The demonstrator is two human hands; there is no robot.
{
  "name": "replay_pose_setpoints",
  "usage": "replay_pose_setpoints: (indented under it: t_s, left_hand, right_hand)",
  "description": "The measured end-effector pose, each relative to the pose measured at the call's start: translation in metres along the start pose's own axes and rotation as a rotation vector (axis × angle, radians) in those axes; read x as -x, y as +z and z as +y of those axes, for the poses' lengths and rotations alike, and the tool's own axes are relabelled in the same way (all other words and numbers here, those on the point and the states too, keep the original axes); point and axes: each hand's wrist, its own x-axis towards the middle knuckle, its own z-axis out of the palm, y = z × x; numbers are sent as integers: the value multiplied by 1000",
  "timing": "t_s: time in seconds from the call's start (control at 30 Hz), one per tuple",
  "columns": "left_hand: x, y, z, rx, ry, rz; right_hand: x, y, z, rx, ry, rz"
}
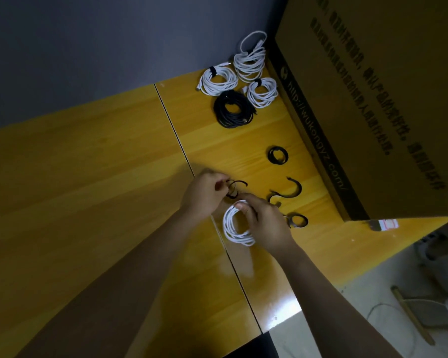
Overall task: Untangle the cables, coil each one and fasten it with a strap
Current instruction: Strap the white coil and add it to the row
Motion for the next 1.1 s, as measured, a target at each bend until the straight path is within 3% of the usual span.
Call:
replay_pose_setpoints:
  t_s: [0.2,0.47,0.83,1.0,1.1]
  left_hand:
    - [-4,-5,1,0,-31,25]
    - [-10,-8,8,67,-43,45]
    - [-9,-15,13,-56,-96,134]
    - [8,-24,30,176,-76,-148]
    - [11,-26,28,328,-124,-113]
  right_hand:
    - [-1,-1,3,-83,87,62]
    - [-11,9,9,13,23,89]
    - [-6,-7,8,53,-118,136]
    - [-8,-11,1,153,-271,148]
    - [-8,-11,-4,208,-314,133]
